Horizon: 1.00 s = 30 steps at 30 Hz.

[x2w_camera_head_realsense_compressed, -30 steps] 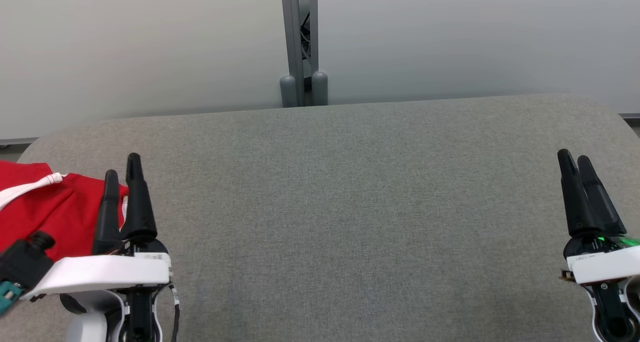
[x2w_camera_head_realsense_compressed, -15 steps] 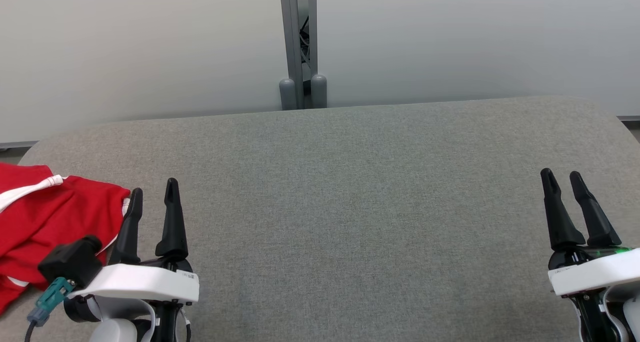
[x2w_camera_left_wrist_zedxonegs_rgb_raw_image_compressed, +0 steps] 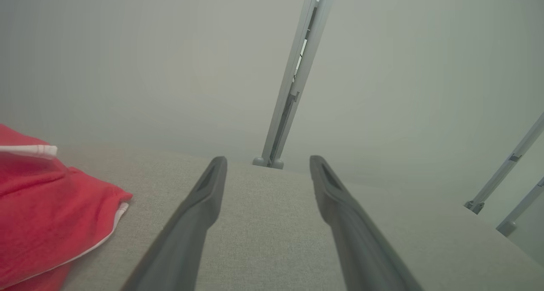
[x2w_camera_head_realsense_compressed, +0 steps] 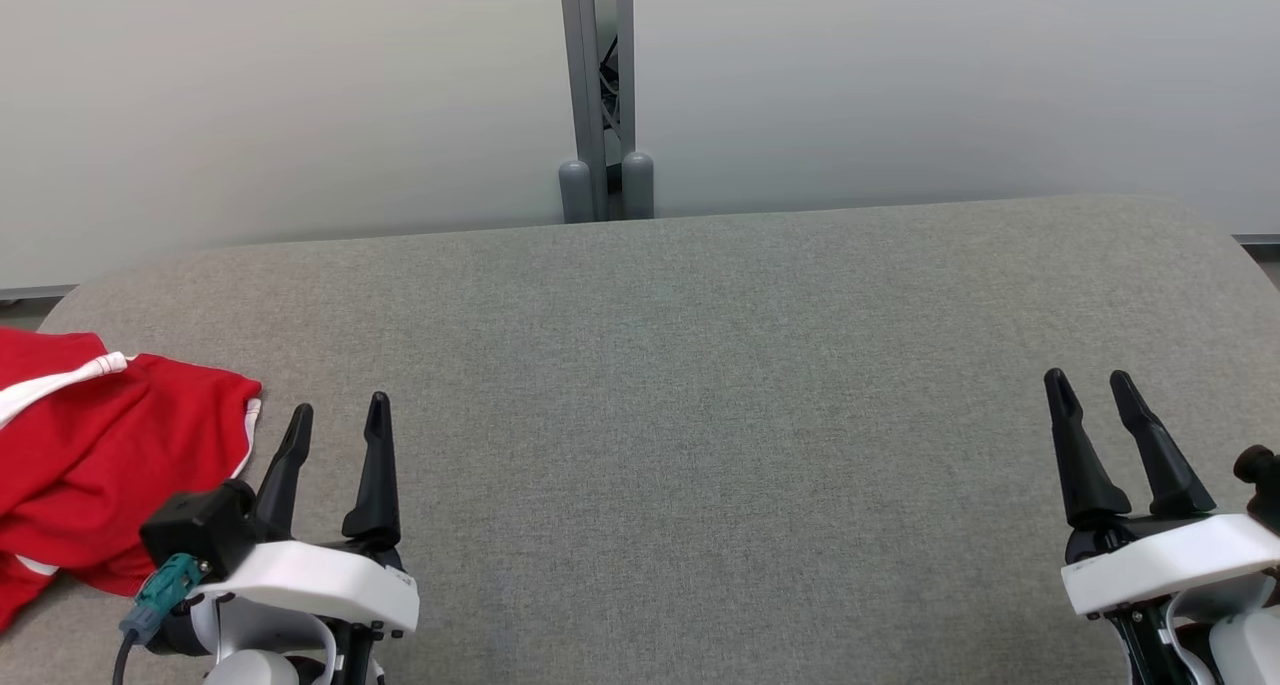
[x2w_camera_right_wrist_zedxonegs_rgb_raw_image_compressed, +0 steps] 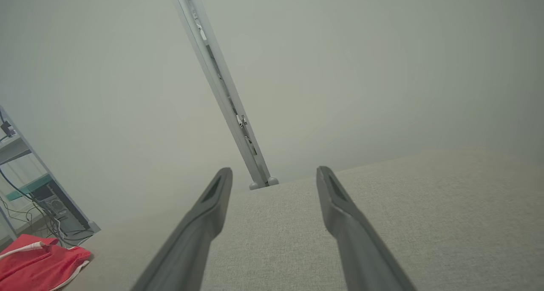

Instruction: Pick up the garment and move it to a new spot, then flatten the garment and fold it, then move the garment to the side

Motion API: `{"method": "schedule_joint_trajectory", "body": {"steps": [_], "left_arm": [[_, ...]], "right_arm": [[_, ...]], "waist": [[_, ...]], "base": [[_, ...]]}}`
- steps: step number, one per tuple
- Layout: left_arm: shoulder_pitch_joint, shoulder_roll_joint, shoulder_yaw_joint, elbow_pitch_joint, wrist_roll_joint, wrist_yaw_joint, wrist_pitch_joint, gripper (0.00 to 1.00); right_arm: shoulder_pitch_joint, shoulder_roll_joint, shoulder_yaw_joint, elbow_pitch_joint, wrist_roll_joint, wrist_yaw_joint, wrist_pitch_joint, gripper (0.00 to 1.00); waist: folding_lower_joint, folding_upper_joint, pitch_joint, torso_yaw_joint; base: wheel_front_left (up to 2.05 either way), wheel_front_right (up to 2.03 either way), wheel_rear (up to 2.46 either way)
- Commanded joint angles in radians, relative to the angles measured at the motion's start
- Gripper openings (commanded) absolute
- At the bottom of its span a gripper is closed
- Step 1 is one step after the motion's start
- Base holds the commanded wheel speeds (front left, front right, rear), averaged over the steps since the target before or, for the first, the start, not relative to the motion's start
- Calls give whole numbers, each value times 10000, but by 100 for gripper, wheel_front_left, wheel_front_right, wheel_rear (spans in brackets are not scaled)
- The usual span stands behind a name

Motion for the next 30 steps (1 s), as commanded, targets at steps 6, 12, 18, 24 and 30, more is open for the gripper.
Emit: {"method": "schedule_joint_trajectory", "body": {"steps": [6,12,18,24,30], "left_arm": [[-244,95,-70,207,637,-137,-52,100],[-229,74,-132,468,1066,-198,-92,100],[-194,20,-71,719,1402,-233,-111,100],[-163,-51,-15,859,1513,-305,-38,100],[-195,-80,-52,894,1763,-355,95,100]], "right_arm": [[41,171,-237,54,-929,3,95,100],[93,402,-433,187,-1670,3,177,100],[188,685,-732,351,-2339,2,259,100],[248,928,-1011,439,-2564,2,297,100],[245,1071,-1022,435,-3250,2,444,100]], "waist": [[-1,0,-8,-22],[-1,0,-15,-45],[-1,0,-30,-58],[-1,0,-32,-65],[-1,0,-18,-89]], "base": [[0,0,0],[0,0,0],[0,0,0],[0,0,0],[0,0,0]]}}
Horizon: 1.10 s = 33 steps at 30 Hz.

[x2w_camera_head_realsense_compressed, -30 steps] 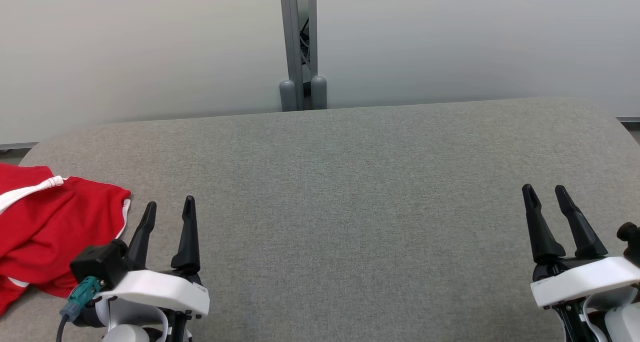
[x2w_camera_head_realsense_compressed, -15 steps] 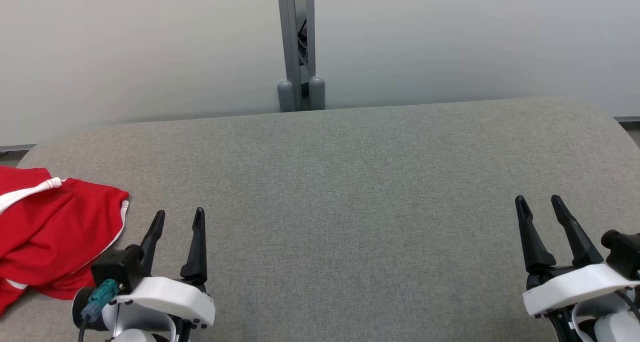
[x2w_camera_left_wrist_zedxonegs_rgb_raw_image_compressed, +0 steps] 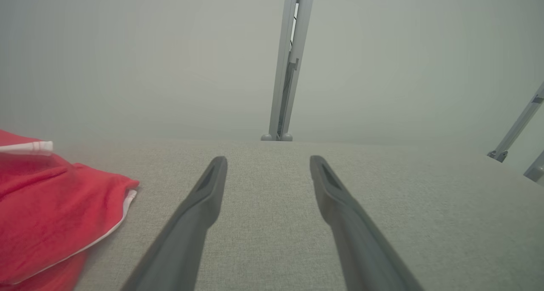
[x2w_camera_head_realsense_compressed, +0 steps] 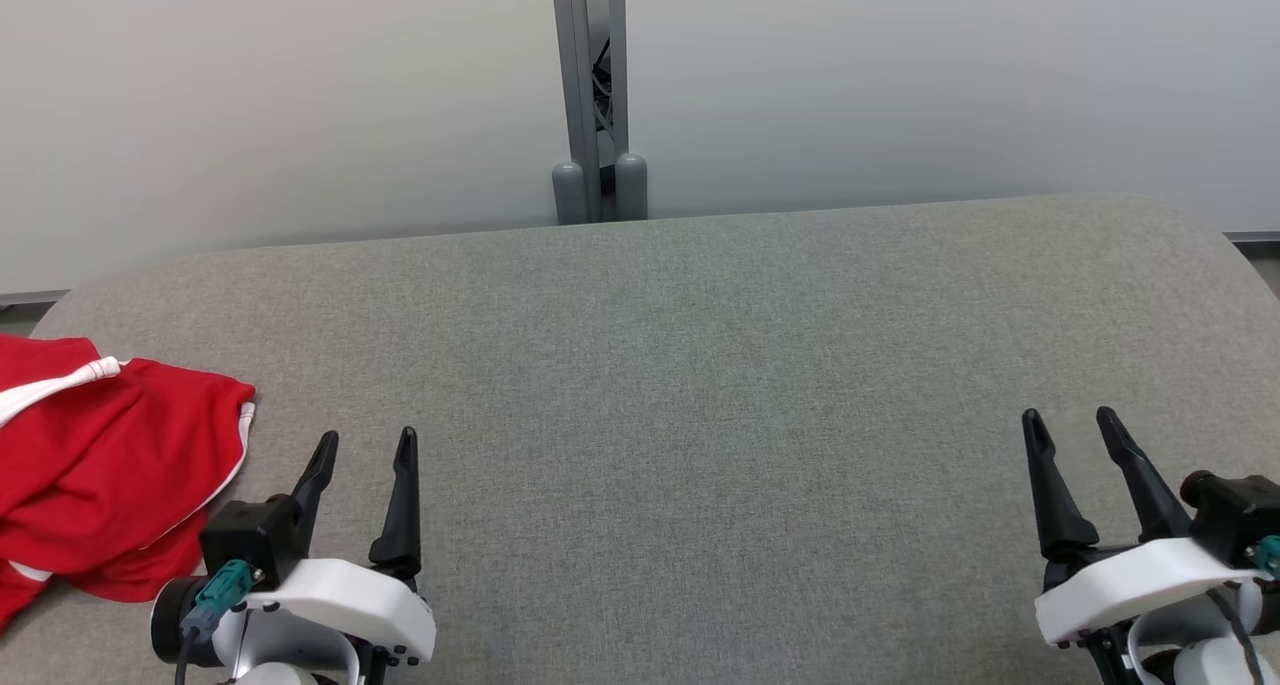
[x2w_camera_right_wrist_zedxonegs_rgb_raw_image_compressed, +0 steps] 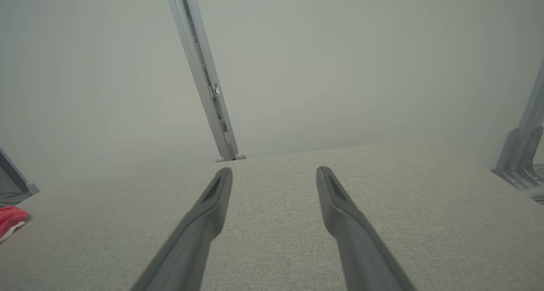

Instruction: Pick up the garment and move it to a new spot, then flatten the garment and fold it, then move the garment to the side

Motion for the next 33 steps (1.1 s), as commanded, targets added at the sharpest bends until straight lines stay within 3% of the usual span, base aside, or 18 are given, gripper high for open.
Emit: {"method": "schedule_joint_trajectory", "body": {"steps": [1,12,24,33], "left_arm": [[-203,39,2,-4,237,-63,37,100],[-25,100,329,6,661,290,194,100],[60,152,328,37,1172,306,158,100],[102,132,378,-38,913,425,188,100]], "right_arm": [[9,6,-33,-50,-389,0,95,100],[189,319,31,-275,-1393,0,319,100],[313,601,-328,-447,-2340,0,357,100],[275,616,-316,-566,-2028,0,261,100]], "waist": [[0,0,3,-5],[0,0,13,-38],[0,0,32,-43],[0,0,25,-10]], "base": [[0,0,0],[0,0,0],[0,0,0],[0,0,0]]}}
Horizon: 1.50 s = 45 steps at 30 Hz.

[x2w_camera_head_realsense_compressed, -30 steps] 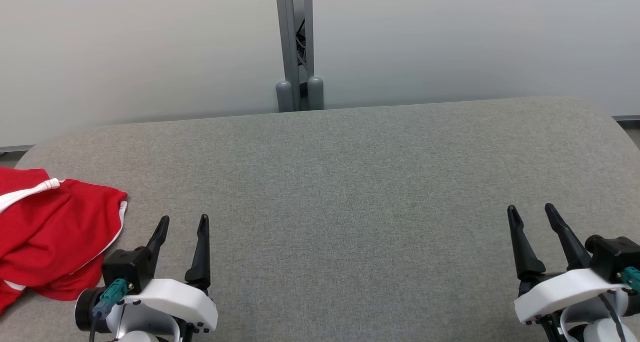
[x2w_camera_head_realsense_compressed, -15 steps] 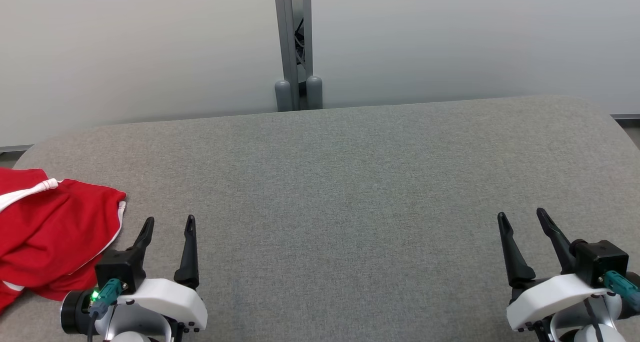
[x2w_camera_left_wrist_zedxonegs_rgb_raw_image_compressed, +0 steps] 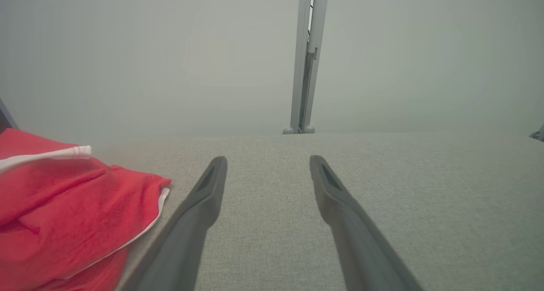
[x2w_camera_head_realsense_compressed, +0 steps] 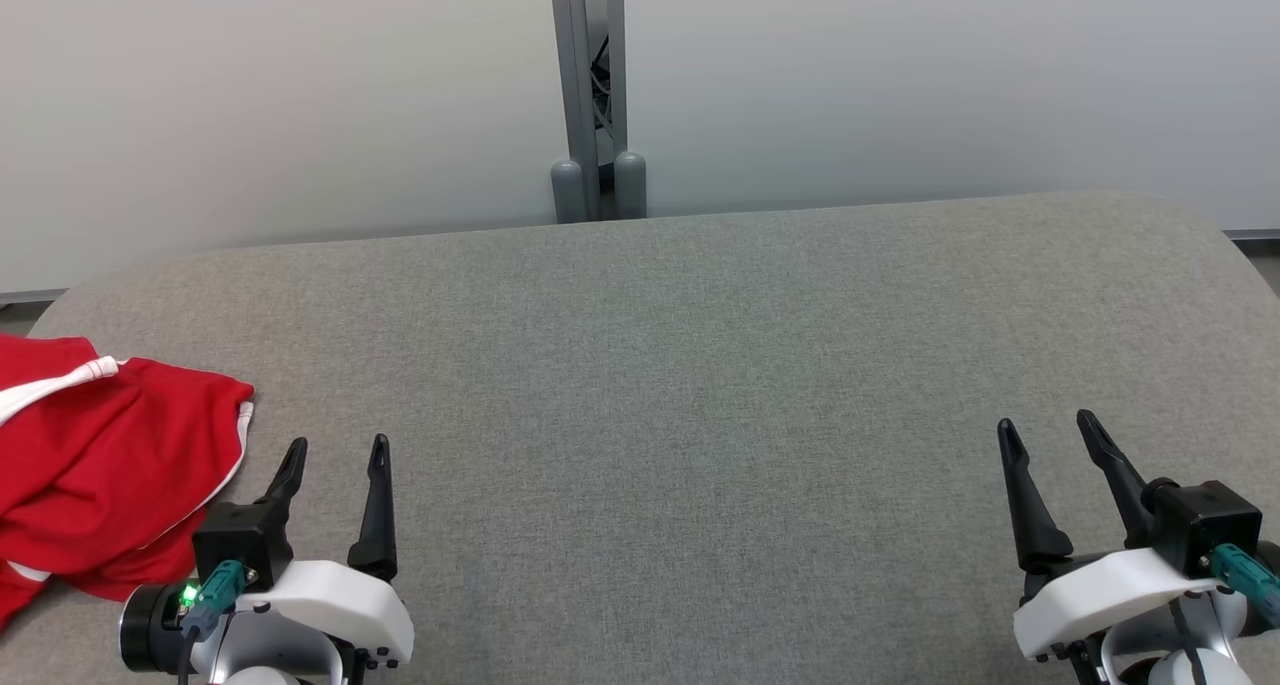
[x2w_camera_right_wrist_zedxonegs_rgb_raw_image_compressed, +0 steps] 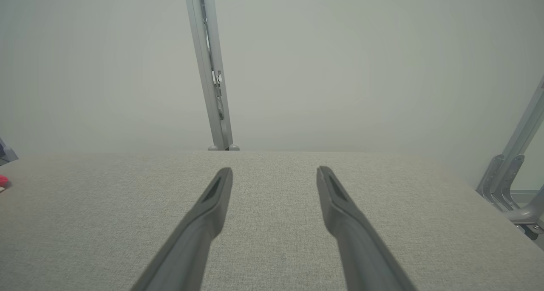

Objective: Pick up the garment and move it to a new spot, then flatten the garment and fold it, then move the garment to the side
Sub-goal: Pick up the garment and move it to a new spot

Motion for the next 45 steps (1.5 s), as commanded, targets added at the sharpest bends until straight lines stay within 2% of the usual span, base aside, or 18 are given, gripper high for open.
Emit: {"method": "schedule_joint_trajectory", "body": {"steps": [1,8,12,20,34,39,45], "left_arm": [[20,53,32,-33,-55,61,-40,100],[-48,98,-22,-18,-78,119,-31,100],[-200,103,-50,-21,-126,130,-67,100],[-441,199,-42,-176,-104,218,-255,100],[-510,121,390,-295,-672,493,-631,100],[-409,132,481,-361,-779,570,-679,100],[-367,127,446,-415,-895,617,-638,100]], "right_arm": [[9,-17,-9,-20,41,0,-53,100],[32,-9,-16,-1,94,0,-71,100],[100,-4,-36,-79,71,0,-118,100],[93,3,120,-404,66,0,-167,100],[-41,8,334,-476,206,-1,-258,100],[-96,12,360,-420,296,-1,-323,100],[-121,12,429,-320,336,-1,-376,100]], "waist": [[0,0,-1,10],[0,0,4,103],[0,0,33,415],[0,0,132,1760],[0,0,230,4079],[0,0,268,4566],[0,0,286,4809]], "base": [[0,0,0],[0,0,0],[0,0,0],[0,0,0],[0,0,0],[0,0,0],[0,0,0]]}}
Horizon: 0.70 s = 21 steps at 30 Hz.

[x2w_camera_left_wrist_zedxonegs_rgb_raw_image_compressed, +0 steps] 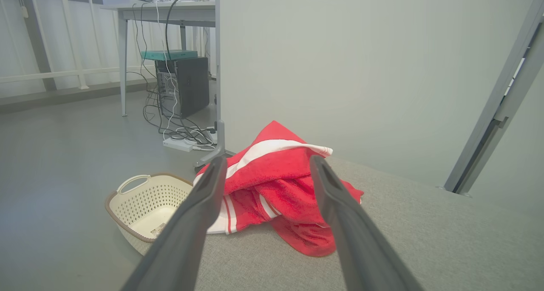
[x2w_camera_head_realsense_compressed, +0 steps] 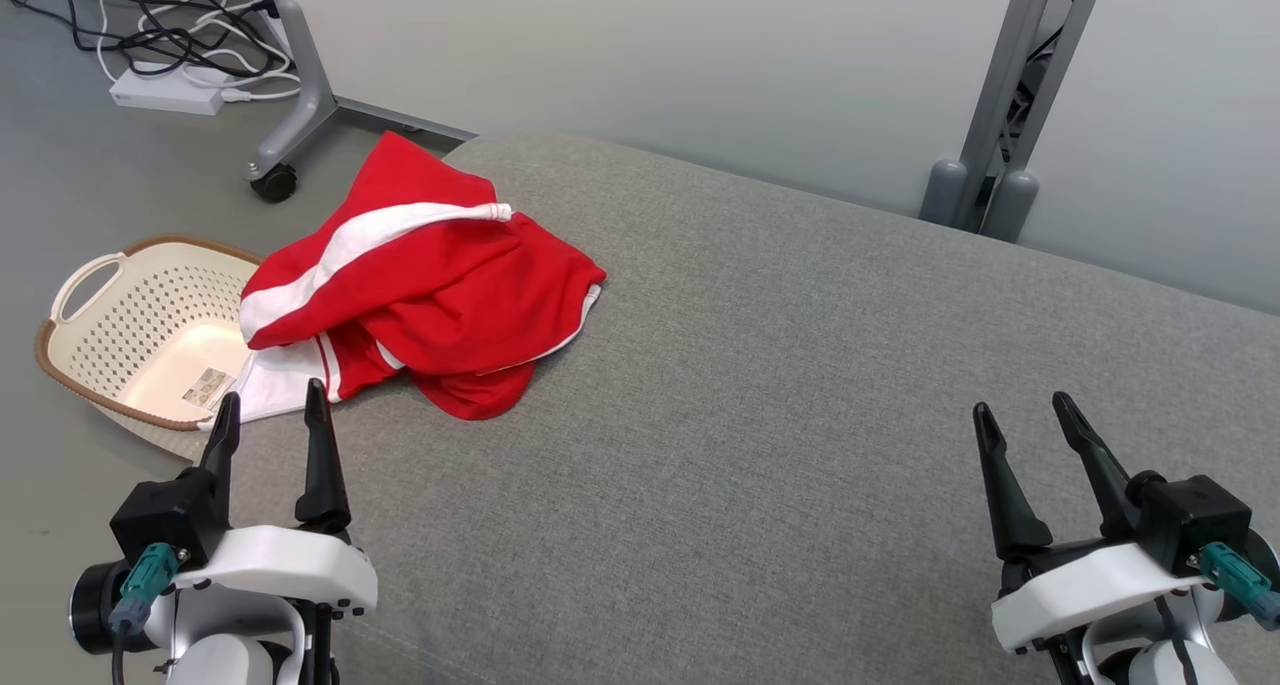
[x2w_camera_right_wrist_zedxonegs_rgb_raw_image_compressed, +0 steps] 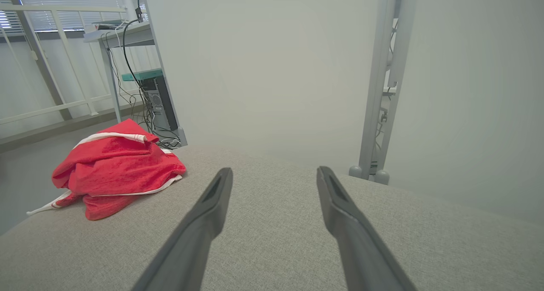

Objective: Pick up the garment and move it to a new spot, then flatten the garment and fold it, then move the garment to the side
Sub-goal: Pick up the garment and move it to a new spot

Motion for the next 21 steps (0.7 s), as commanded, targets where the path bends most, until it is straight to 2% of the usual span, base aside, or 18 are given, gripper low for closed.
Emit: {"method": "schedule_joint_trajectory", "body": {"steps": [1,15,21], "left_arm": [[39,37,1,-44,-59,24,-9,100],[-312,80,-108,-246,-195,64,190,100],[-1702,489,-81,-938,-237,-129,676,100]], "right_arm": [[-43,-52,-20,26,13,-3,-87,100],[-76,-51,28,11,-5,-3,-9,100],[-183,-50,-33,-124,-119,-3,98,100]], "waist": [[0,0,-6,28],[0,0,47,40],[0,0,216,57]], "base": [[0,0,0],[0,0,0],[0,0,0]]}}
